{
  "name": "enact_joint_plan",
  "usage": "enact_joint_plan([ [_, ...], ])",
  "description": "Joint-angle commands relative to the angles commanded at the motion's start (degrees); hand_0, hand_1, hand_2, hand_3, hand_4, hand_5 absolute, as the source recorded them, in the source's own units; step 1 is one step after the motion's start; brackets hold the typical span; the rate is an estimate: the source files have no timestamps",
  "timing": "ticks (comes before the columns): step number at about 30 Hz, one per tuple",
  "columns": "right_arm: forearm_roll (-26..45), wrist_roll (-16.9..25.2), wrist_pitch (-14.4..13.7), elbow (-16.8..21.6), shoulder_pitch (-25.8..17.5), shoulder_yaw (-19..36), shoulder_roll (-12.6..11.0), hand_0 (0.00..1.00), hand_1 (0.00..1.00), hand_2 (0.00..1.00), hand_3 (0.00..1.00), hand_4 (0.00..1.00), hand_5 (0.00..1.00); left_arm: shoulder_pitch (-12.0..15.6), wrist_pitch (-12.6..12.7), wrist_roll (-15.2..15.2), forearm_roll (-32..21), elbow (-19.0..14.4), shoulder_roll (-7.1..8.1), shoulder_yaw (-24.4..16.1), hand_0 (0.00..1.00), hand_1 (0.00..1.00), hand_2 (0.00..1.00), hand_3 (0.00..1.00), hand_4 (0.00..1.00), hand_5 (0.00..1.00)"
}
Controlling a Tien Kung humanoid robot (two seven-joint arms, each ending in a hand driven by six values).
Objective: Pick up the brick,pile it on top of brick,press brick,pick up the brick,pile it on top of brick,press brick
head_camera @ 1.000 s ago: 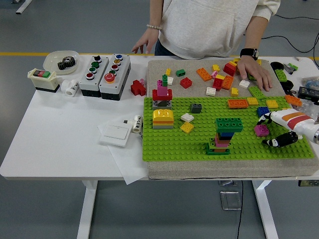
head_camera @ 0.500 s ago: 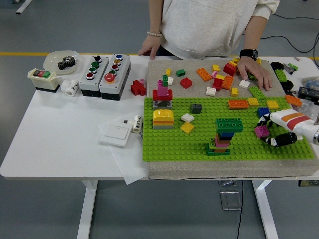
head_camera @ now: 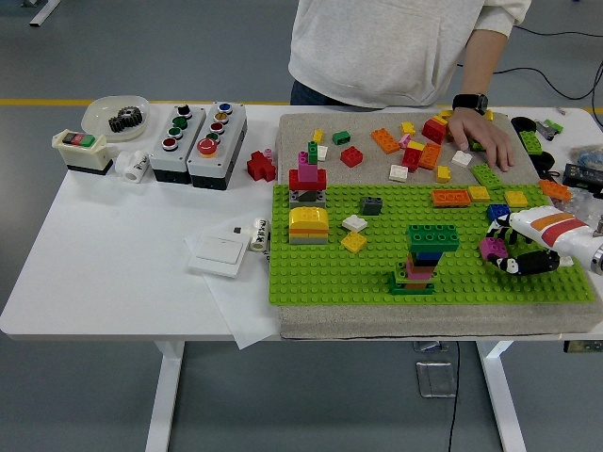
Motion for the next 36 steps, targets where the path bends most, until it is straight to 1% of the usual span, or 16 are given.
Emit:
enact_joint_plan([
  [7, 0.1, 0.3, -0.3, 0.0, 0.0, 0.0, 0.0, 0.377, 0.481, 0.554, 0.531, 0.596, 0.418, 0.1, 0.0, 0.1, 0.2, 0.0, 0.02, -0.1, 0.462, 0.559, 0.617, 0.630, 0.674, 0.797],
  [10, 0.2, 0.4, -0.7, 0.2, -0.2, 1.0, -0.1, 0.377, 0.481, 0.554, 0.531, 0.596, 0.418, 0.1, 0.0, 0.0, 0.2, 0.0, 0.03, -0.1, 0.462, 0.559, 0.617, 0.630, 0.674, 0.797],
  [11, 0.2, 0.4, -0.7, 0.3, -0.3, 1.1, -0.1, 0.382, 0.479, 0.550, 0.523, 0.575, 0.436, 0.1, 0.0, 0.0, 0.2, 0.0, 0.03, -0.1, 0.462, 0.559, 0.618, 0.630, 0.673, 0.796],
  [15, 0.4, 0.4, -0.9, 1.3, -0.7, 3.0, -0.4, 0.382, 0.479, 0.550, 0.523, 0.575, 0.436, 0.1, 0.1, -0.1, -0.1, 0.0, 0.03, 0.1, 0.462, 0.559, 0.618, 0.630, 0.673, 0.796],
  [19, 0.4, 0.1, -1.0, 3.8, -1.0, 5.3, -1.3, 0.375, 0.475, 0.546, 0.520, 0.562, 0.441, 0.1, 0.2, -0.2, -0.5, 0.0, 0.08, 0.4, 0.462, 0.559, 0.618, 0.631, 0.673, 0.795],
  [24, 0.2, -0.5, -0.9, 8.0, -1.5, 8.8, -2.8, 0.367, 0.475, 0.546, 0.519, 0.555, 0.437, 0.2, 0.3, -0.2, -0.8, 0.0, 0.22, 0.7, 0.462, 0.559, 0.617, 0.631, 0.674, 0.798],
  [26, 0.1, -1.1, -0.9, 10.4, -1.9, 10.9, -3.8, 0.367, 0.475, 0.546, 0.519, 0.555, 0.437, 0.2, 0.4, -0.2, -0.7, 0.0, 0.24, 0.7, 0.462, 0.559, 0.617, 0.631, 0.674, 0.798],
  [27, 0.1, -1.1, -0.9, 10.8, -2.0, 11.2, -3.9, 0.367, 0.475, 0.546, 0.519, 0.555, 0.437, 0.2, 0.4, -0.2, -0.7, 0.0, 0.25, 0.7, 0.462, 0.559, 0.617, 0.631, 0.674, 0.798],
  [28, 0.0, -1.5, -0.8, 12.4, -2.5, 12.5, -4.6, 0.367, 0.475, 0.546, 0.519, 0.555, 0.437, 0.2, 0.5, -0.3, -0.9, 0.0, 0.27, 0.8, 0.462, 0.559, 0.617, 0.631, 0.674, 0.798],
  [31, -0.5, -2.2, -0.4, 15.5, -3.5, 14.7, -5.6, 0.367, 0.474, 0.544, 0.519, 0.554, 0.436, 0.3, 0.5, -0.3, -1.0, 0.0, 0.28, 0.9, 0.462, 0.553, 0.614, 0.630, 0.673, 0.797],
  [36, -2.4, -3.8, 0.3, 23.4, -6.0, 18.8, -7.3, 0.367, 0.474, 0.544, 0.517, 0.555, 0.433, 0.5, 0.5, -0.2, -0.8, 0.1, 0.23, 0.7, 0.462, 0.557, 0.615, 0.630, 0.673, 0.797],
])
